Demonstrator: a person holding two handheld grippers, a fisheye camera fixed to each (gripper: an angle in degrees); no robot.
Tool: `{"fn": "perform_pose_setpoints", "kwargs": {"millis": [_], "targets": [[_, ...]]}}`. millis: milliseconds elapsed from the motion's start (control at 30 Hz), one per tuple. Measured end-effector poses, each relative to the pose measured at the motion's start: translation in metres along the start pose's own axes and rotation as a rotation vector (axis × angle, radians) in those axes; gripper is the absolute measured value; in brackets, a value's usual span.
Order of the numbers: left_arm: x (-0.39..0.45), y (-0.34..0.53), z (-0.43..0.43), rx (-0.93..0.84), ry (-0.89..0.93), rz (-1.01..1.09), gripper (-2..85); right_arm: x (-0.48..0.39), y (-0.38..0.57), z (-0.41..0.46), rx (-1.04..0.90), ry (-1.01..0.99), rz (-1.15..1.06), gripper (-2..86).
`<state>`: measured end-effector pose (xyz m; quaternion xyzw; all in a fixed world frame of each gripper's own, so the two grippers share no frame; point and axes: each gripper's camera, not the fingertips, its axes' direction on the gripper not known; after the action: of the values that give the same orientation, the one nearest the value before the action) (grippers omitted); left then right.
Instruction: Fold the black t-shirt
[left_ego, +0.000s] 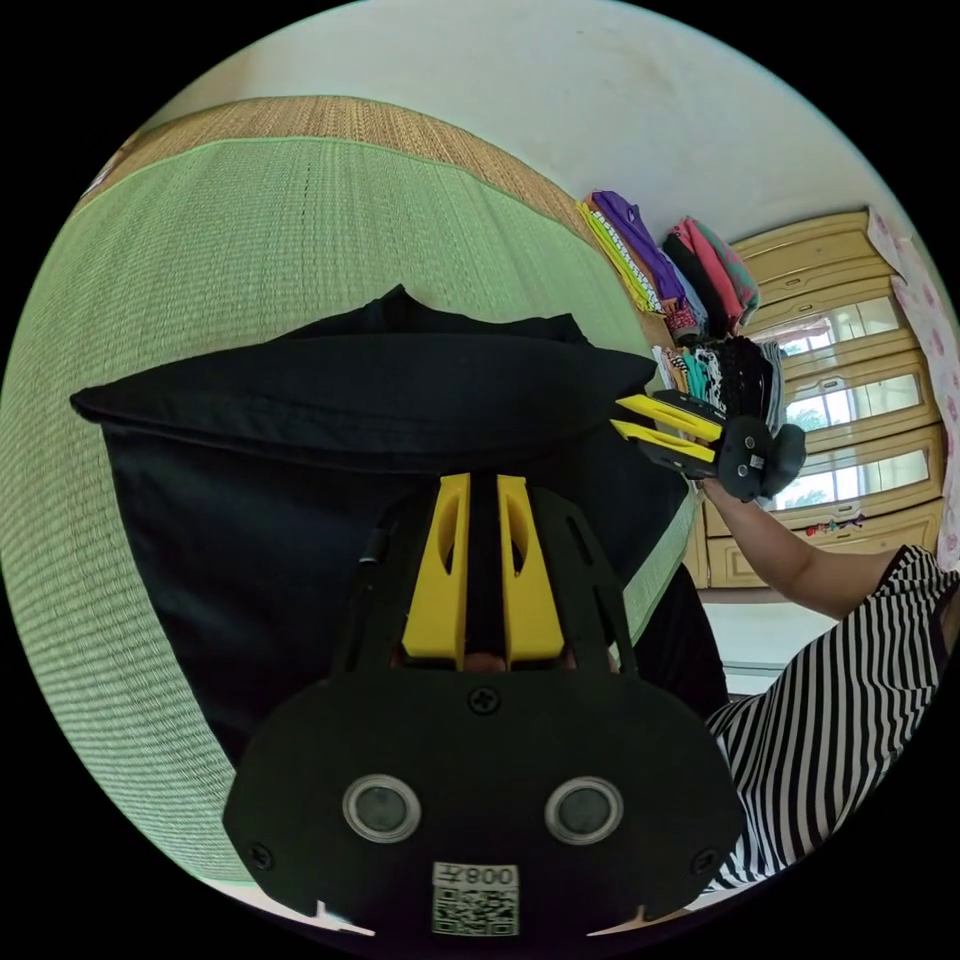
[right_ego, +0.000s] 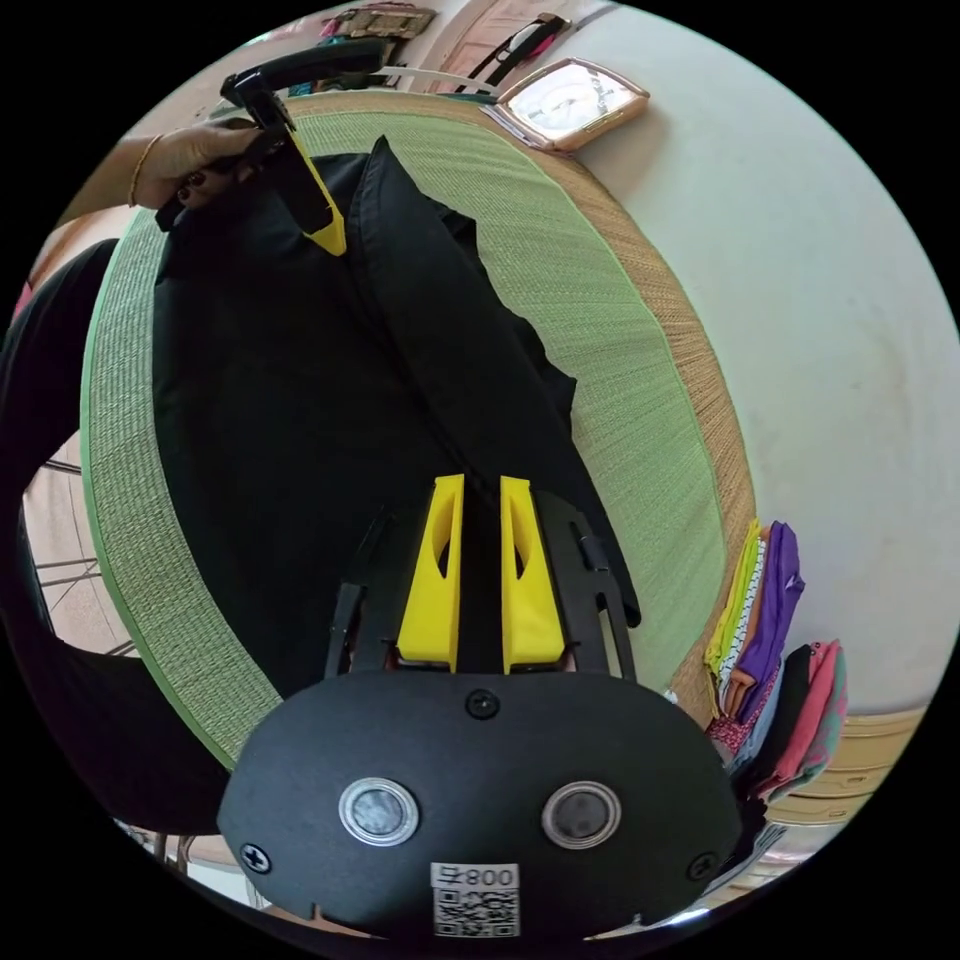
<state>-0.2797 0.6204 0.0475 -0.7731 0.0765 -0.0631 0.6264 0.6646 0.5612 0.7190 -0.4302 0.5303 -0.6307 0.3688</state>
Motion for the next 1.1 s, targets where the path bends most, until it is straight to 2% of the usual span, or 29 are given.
{"fn": "perform_pose_setpoints", "kwargs": {"millis": [367,600,800,900,1100], "targets": [[-0.001,-0.017,0.012,-0.002,0.024,-0.006,4.4,-0.031,-0.007,0.015,-0.009,0.03,-0.06,3.6],[0.005,-0.022,0.01,0.023,0.042,0.02,3.5,-0.016,-0.005,0.008,0.022,0.065,-0.021,0.5],[0.014,-0.022,0.012,-0.001,0.06,0.083,2.6,0.033,-0.002,-0.017,0.094,0.054,0.058,0.3],[0.016,-0.022,0.014,-0.028,-0.001,0.095,1.9,0.065,-0.002,-0.025,0.122,0.027,0.094,0.3],[0.006,-0.029,-0.001,0.037,-0.124,0.069,0.7,0.132,0.003,-0.02,0.108,-0.09,0.182,0.4]]}}
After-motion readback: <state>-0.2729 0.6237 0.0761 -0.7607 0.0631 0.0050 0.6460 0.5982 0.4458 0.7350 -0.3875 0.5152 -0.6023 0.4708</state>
